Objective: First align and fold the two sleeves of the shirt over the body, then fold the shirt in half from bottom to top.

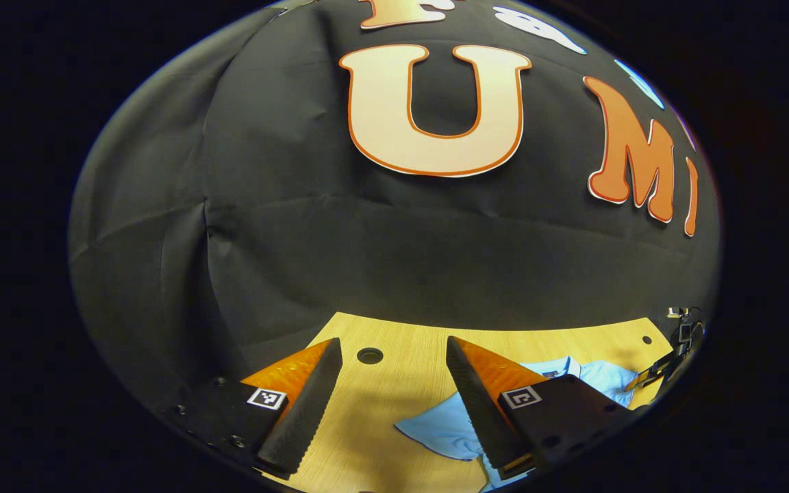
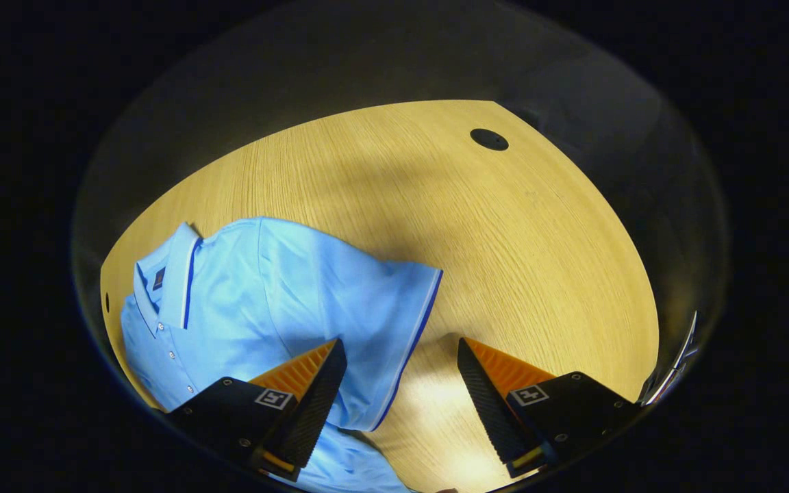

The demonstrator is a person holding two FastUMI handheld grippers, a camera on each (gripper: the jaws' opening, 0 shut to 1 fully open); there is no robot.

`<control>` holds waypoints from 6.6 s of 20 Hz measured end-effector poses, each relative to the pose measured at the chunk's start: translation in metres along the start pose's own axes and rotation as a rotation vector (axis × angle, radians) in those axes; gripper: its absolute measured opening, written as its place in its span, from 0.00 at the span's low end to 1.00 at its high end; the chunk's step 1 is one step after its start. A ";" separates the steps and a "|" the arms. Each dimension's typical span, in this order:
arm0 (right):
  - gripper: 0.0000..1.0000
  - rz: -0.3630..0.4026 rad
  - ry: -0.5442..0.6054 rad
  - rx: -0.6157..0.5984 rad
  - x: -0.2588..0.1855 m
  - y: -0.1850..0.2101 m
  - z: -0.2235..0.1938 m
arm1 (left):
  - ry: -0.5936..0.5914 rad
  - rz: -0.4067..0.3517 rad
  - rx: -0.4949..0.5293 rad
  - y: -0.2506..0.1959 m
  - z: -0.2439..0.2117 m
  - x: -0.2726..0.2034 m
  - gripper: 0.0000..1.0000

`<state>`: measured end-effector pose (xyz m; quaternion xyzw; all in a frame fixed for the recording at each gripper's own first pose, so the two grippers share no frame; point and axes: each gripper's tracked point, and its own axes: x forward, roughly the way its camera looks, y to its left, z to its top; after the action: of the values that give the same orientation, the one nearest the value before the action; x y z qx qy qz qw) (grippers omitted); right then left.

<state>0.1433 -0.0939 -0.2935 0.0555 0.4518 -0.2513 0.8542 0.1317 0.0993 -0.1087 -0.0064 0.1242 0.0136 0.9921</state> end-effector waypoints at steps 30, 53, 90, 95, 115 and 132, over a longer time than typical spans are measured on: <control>0.00 0.339 -0.194 -0.219 -0.117 0.172 -0.007 | -0.031 0.078 -0.046 0.086 0.006 -0.055 0.98; 0.99 0.524 -0.229 -0.311 -0.183 0.208 -0.059 | 0.223 0.050 -0.056 0.040 -0.062 -0.038 0.98; 0.99 0.527 -0.089 -0.180 -0.140 0.101 -0.091 | 0.658 0.031 -0.049 -0.053 -0.239 0.037 0.22; 0.99 0.533 -0.090 -0.176 -0.149 0.106 -0.098 | 0.656 -0.033 -0.071 -0.056 -0.235 0.033 0.04; 0.99 0.505 -0.129 -0.101 -0.166 0.044 -0.100 | 0.503 -0.436 0.155 -0.255 -0.137 -0.021 0.04; 0.99 0.513 -0.089 -0.070 -0.144 -0.006 -0.096 | 0.638 -0.501 0.202 -0.345 -0.190 -0.046 0.37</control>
<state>0.0020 -0.0137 -0.2334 0.1272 0.3933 -0.0131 0.9105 0.0497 -0.2503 -0.2783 0.0572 0.4205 -0.2433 0.8722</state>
